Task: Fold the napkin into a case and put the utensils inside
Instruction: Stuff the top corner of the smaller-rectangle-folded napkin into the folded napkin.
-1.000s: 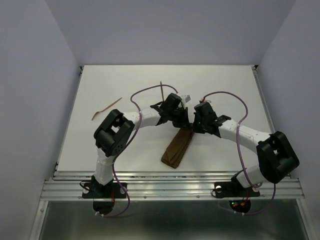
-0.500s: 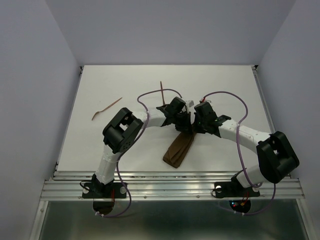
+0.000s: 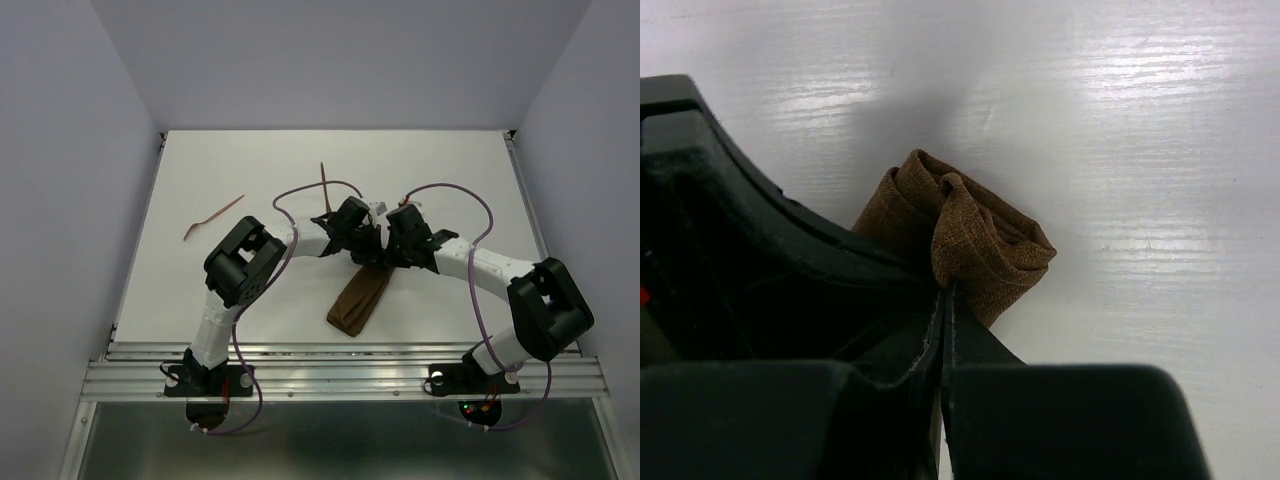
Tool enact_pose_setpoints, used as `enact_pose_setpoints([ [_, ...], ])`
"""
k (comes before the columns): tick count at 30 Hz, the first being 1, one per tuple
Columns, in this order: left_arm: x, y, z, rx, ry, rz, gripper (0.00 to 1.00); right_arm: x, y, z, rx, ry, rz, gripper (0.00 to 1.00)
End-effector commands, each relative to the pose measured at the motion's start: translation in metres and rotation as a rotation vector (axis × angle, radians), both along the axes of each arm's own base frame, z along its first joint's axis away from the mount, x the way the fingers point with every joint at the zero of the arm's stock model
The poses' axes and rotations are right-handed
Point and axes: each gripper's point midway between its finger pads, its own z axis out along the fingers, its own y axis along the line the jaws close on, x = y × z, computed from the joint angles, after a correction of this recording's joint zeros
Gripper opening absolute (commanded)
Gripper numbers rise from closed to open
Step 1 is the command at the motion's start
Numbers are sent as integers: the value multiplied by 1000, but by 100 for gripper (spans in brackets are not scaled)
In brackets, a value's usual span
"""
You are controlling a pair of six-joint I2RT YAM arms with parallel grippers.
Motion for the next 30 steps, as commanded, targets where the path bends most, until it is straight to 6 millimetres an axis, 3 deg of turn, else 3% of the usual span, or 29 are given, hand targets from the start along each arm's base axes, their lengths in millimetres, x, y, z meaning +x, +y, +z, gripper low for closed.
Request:
enact_pose_setpoints([
  [1,-3,-7,55,-135,-80,-29,0,9,-5,2,-41,-25,-27,1],
  [7,1,8,61,-120,-89,-25,0,7,-8,-1,-55,-24,-35,1],
  [18,-4,28,30,-61,-48,-5,0,16,-4,15,-41,-55,-38,2],
  [21,-4,26,21,-54,-26,-8,0,17,-2,24,-29,-69,-36,9],
  [25,-6,23,12,-48,-4,-17,0,18,-5,30,-32,-82,-51,27],
  [30,-7,23,13,-53,-9,-17,0,22,-27,38,-100,-129,-151,27],
])
